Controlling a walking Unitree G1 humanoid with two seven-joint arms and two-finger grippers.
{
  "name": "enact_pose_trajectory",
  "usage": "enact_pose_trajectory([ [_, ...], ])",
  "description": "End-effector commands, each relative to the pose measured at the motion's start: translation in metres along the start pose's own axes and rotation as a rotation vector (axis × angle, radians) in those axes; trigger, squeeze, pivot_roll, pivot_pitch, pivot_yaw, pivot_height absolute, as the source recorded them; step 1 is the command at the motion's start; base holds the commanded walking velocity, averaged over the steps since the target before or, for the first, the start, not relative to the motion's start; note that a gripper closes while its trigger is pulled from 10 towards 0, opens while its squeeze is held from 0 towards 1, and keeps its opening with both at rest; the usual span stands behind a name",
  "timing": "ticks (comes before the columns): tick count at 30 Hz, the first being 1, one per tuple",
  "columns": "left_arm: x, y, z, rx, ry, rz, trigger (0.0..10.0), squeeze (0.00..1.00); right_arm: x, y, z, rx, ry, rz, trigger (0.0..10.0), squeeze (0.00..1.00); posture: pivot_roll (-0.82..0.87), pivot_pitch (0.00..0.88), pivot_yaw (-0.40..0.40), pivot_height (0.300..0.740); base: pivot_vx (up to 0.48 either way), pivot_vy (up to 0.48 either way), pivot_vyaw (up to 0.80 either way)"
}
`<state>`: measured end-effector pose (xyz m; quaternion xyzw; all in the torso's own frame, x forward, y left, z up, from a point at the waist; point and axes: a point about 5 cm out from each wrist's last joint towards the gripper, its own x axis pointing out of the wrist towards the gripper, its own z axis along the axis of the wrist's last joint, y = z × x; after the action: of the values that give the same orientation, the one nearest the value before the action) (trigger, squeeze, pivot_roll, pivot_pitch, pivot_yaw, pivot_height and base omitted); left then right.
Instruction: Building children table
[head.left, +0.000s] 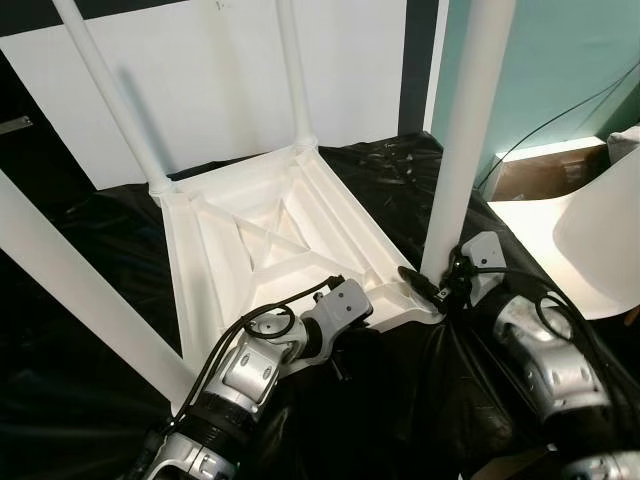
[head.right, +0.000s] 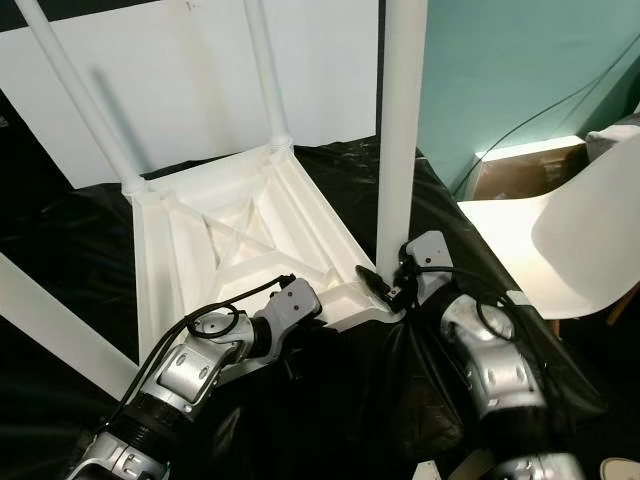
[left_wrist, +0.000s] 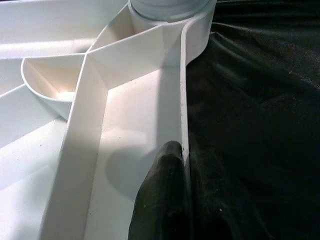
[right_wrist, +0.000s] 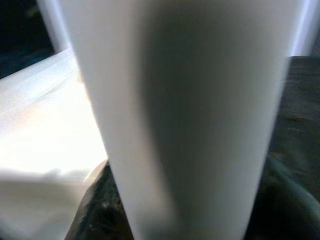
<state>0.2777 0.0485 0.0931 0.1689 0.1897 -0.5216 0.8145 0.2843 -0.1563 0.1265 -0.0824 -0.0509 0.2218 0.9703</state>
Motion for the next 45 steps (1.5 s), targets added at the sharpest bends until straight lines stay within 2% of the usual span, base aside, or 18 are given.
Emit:
enact_pose_trajectory([
  [1,0.000,0.001,-0.045,-0.134,0.146,0.101,10.0,0.00,-0.007,0.007,-0.003,0.003,-0.020,-0.126,0.0,0.00,0.02,0.000,0.049,0.740,0.000,0.000,0.00],
  [5,-0.003,0.001,-0.047,-0.138,0.150,0.106,10.0,0.00,-0.012,0.001,0.007,-0.037,-0.094,-0.320,0.0,0.00,0.01,0.000,0.051,0.740,0.000,0.000,0.00],
  [12,-0.002,0.000,-0.047,-0.137,0.152,0.102,10.0,0.00,-0.010,0.005,0.004,-0.016,-0.059,-0.297,0.0,0.00,0.02,0.000,0.051,0.740,0.000,0.000,0.00],
  [13,-0.002,0.000,-0.047,-0.138,0.152,0.103,10.0,0.00,-0.008,0.011,0.001,-0.005,-0.032,-0.243,3.8,0.30,0.02,0.000,0.051,0.740,0.000,0.000,0.00],
  [14,-0.002,-0.001,-0.047,-0.141,0.151,0.104,10.0,0.00,-0.006,0.017,-0.003,0.007,-0.001,-0.171,10.0,0.76,0.02,0.000,0.051,0.740,0.000,0.000,0.00],
  [15,-0.002,-0.001,-0.047,-0.141,0.151,0.104,10.0,0.00,-0.006,0.017,-0.003,0.007,-0.001,-0.171,10.0,0.76,0.02,0.000,0.051,0.740,0.000,0.000,0.00],
  [16,-0.003,-0.001,-0.048,-0.142,0.151,0.103,10.0,0.00,-0.004,0.023,-0.005,0.017,0.019,-0.111,10.0,0.90,0.02,0.000,0.051,0.740,0.000,0.000,0.00],
  [18,-0.003,-0.002,-0.049,-0.144,0.152,0.102,10.0,0.00,-0.002,0.027,-0.008,0.032,0.042,-0.033,10.0,1.00,0.02,0.000,0.049,0.740,0.000,0.000,0.00],
  [22,-0.003,-0.003,-0.050,-0.146,0.154,0.100,10.0,0.00,-0.001,0.028,-0.007,0.025,0.052,0.019,10.0,1.00,0.02,0.000,0.050,0.740,0.000,0.000,0.00],
  [23,-0.003,-0.004,-0.051,-0.147,0.155,0.099,10.0,0.00,0.001,0.026,-0.005,0.008,0.051,0.062,10.0,0.71,0.02,0.000,0.050,0.740,0.000,0.000,0.00],
  [24,-0.003,-0.004,-0.051,-0.147,0.155,0.099,10.0,0.00,0.001,0.026,-0.005,0.008,0.051,0.062,10.0,0.71,0.02,0.000,0.050,0.740,0.000,0.000,0.00],
  [25,-0.003,-0.004,-0.051,-0.152,0.153,0.103,10.0,0.00,0.007,0.014,0.005,-0.055,0.042,0.158,10.0,0.00,0.02,0.000,0.042,0.740,0.000,0.000,0.00],
  [28,-0.002,-0.004,-0.050,-0.153,0.151,0.104,10.0,0.00,0.009,0.010,0.008,-0.071,0.041,0.185,10.0,0.00,0.02,0.000,0.042,0.740,0.000,0.000,0.00],
  [36,-0.002,-0.005,-0.051,-0.154,0.153,0.101,10.0,0.00,0.012,-0.006,0.009,-0.175,0.135,0.497,10.0,0.00,0.02,0.000,0.042,0.740,0.000,0.000,0.00],
  [37,-0.003,-0.004,-0.052,-0.154,0.155,0.103,10.0,0.00,0.011,-0.008,0.007,-0.185,0.169,0.561,1.6,0.00,0.02,0.000,0.041,0.740,0.000,0.000,0.00],
  [38,-0.003,-0.004,-0.052,-0.154,0.155,0.103,10.0,0.00,0.011,-0.008,0.007,-0.185,0.169,0.561,1.6,0.00,0.02,0.000,0.041,0.740,0.000,0.000,0.00],
  [39,-0.004,-0.004,-0.052,-0.155,0.156,0.106,10.0,0.00,0.008,-0.011,0.004,-0.205,0.210,0.633,0.0,0.00,0.02,0.000,0.041,0.740,0.000,0.000,0.00],
  [45,-0.004,-0.003,-0.052,-0.152,0.155,0.111,10.0,0.00,0.004,-0.023,0.001,-0.251,0.302,0.734,0.0,0.00,0.02,0.000,0.043,0.740,0.000,0.000,0.00],
])
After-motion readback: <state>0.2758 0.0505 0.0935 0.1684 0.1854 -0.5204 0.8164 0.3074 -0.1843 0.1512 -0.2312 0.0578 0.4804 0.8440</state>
